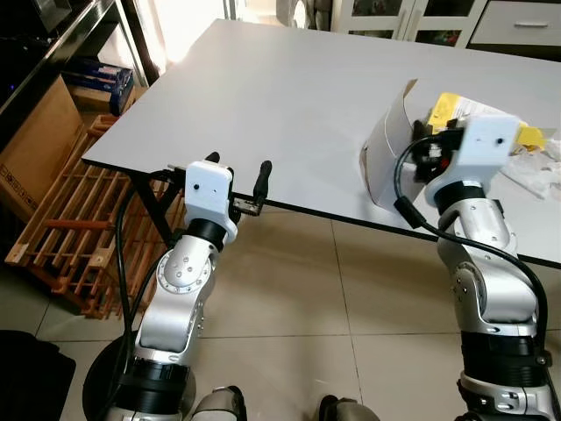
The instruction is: Picking trash to rubbish bin
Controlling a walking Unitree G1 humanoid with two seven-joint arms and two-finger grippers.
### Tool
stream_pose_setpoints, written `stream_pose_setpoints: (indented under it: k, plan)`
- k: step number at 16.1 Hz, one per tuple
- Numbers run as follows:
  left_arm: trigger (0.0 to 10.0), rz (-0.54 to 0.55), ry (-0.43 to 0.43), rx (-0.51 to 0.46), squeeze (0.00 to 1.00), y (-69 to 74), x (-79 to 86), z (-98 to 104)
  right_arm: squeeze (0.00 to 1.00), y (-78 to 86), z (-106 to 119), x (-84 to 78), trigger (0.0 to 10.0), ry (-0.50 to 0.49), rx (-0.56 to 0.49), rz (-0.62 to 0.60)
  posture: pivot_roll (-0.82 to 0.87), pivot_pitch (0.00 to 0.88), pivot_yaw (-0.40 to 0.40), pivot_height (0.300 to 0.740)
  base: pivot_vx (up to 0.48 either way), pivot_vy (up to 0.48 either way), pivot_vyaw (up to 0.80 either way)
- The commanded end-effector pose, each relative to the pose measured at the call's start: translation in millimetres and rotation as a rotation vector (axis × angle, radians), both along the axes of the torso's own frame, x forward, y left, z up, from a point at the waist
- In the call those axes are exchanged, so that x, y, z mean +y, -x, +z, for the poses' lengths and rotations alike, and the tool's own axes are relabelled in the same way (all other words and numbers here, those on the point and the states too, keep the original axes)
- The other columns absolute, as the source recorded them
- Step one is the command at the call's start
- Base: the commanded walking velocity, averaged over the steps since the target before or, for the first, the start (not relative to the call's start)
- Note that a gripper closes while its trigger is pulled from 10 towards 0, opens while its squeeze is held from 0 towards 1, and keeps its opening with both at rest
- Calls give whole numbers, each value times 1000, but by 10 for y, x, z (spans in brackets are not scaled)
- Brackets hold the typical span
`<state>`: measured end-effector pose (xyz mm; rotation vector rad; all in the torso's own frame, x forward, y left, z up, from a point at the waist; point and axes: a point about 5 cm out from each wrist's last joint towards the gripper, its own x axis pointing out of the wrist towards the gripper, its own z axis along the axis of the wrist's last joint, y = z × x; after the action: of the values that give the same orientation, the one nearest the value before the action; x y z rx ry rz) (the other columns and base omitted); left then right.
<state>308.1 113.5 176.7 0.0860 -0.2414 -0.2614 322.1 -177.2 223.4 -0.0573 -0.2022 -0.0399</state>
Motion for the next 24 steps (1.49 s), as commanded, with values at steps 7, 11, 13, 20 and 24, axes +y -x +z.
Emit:
stream_pose_setpoints:
  k: [7,11,13,20,24]
  plan:
    - [10000,-14,-2,-7,0,-11,-59,-3,1000,-21,109,-4,10000,76,41,36,7,105,6,740,0,0,0]
    - [10000,-17,1,4,0,0,-74,-32,1000,-50,141,-50,10000,102,54,23,8,106,1,740,0,0,0]
    - [10000,-19,1,9,0,-4,-84,-45,1000,-84,109,-39,10000,78,92,53,7,104,1,740,0,0,0]
    - [10000,-19,0,28,0,35,-88,-87,592,-173,19,-152,10000,57,194,65,11,131,-12,740,0,0,0]
    - [10000,-17,-1,31,0,51,-77,-92,0,-209,-38,-159,10000,22,232,94,21,139,-9,740,0,0,0]
